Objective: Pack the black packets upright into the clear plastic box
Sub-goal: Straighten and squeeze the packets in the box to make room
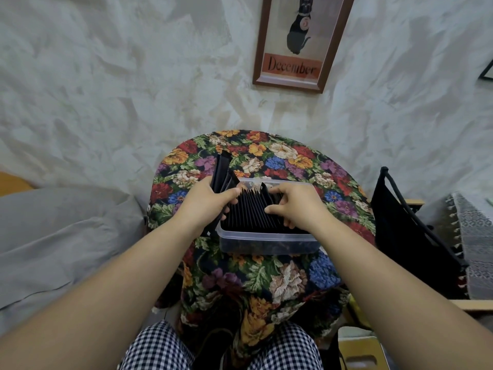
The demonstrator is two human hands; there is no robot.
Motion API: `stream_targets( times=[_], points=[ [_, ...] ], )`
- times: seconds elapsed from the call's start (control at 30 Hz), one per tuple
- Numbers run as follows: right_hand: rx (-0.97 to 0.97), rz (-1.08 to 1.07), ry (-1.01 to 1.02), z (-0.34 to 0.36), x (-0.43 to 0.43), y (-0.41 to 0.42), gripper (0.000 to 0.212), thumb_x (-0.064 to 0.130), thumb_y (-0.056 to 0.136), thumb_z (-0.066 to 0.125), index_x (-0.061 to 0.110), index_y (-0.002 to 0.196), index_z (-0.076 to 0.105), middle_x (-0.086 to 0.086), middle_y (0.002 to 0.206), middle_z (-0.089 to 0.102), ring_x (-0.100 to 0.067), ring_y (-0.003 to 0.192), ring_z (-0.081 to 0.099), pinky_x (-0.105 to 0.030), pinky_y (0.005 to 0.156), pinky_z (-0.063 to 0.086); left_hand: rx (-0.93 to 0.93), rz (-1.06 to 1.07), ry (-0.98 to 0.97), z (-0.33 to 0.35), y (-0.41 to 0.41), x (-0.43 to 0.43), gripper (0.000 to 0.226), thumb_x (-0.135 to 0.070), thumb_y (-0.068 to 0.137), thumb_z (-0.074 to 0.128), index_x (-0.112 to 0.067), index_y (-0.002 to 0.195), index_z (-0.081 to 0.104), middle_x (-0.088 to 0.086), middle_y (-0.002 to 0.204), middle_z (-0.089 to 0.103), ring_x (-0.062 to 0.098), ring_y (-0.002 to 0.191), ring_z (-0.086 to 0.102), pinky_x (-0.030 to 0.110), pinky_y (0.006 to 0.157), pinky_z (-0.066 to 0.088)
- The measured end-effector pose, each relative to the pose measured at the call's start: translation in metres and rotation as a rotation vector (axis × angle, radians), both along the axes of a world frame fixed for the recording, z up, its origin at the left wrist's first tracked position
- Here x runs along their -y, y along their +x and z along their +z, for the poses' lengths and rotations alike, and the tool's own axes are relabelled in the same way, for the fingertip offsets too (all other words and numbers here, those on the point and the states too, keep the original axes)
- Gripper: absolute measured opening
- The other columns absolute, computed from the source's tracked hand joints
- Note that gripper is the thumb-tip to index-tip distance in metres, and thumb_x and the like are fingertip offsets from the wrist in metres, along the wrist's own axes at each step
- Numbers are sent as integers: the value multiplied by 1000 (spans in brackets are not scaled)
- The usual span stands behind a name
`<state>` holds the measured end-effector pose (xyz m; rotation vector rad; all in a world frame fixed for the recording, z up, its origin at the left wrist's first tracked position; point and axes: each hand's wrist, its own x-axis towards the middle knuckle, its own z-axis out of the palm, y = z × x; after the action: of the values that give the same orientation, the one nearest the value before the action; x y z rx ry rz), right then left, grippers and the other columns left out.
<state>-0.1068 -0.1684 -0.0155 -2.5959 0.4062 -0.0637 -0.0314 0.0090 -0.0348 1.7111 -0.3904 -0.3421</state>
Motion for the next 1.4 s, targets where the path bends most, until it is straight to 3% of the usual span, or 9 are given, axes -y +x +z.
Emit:
stream_targets(
  times=[0.07,0.23,0.4,0.6,0.8,0.93,1.0,1.27,1.4],
  points=[
    [6,28,-77,-3,0,-2,51,30,88,66,18,136,51,-1,67,65,-3,45,53,-24,59,51,-3,-7,4,1,0,0,20,-23,90,63,-11,106,60,4,78,67,12,58,55,22,50,50],
    [2,75,-168,-12,2,-9,39,28,98,51,19,136,52,-9,119,67,-25,90,65,-34,83,52,4,-22,14,2,-1,0,12,-22,90,62,-14,99,60,4,78,66,12,58,55,22,51,50],
    [40,62,-242,-12,7,-13,43,31,95,55,24,137,51,-6,112,64,-4,62,48,-18,54,37,-5,-26,15,2,-2,-1,14,-22,90,63,-14,101,59,4,79,66,13,59,55,22,51,50],
    [5,70,-379,-19,3,-23,40,42,98,44,31,137,50,-5,137,50,-20,109,59,-29,78,49,0,-24,19,4,-3,0,15,-21,90,63,-12,102,59,5,78,65,12,58,54,21,50,49],
    [56,75,-336,-18,6,-33,39,43,97,47,32,133,55,3,116,54,-9,76,54,-27,71,48,-7,-30,33,4,-3,-1,19,-23,90,63,-12,106,58,6,80,66,13,59,55,22,50,50],
    [37,97,-352,-20,5,-38,38,43,97,45,33,133,53,1,122,55,-16,109,57,-32,81,51,-9,-27,32,5,-4,-2,19,-23,90,63,-13,106,57,6,82,66,13,60,55,21,50,50],
    [52,84,-348,-17,4,-38,37,43,97,47,32,131,55,6,109,53,-15,96,59,-29,73,49,-2,-26,16,8,-6,-2,19,-23,90,62,-13,106,58,5,82,66,13,60,55,20,50,49],
    [214,26,550,8,-26,-32,9,28,90,63,20,95,64,-1,77,60,-4,52,48,-17,51,39,-118,18,-155,27,-22,23,20,-34,87,65,-15,89,60,3,69,61,15,58,58,26,54,50],
    [232,23,694,14,-36,-30,18,22,87,68,11,81,55,1,57,49,-10,45,43,-22,46,39,-137,6,-184,29,-31,37,22,-39,85,66,-17,81,63,3,75,66,22,72,63,38,70,53]
  ],
)
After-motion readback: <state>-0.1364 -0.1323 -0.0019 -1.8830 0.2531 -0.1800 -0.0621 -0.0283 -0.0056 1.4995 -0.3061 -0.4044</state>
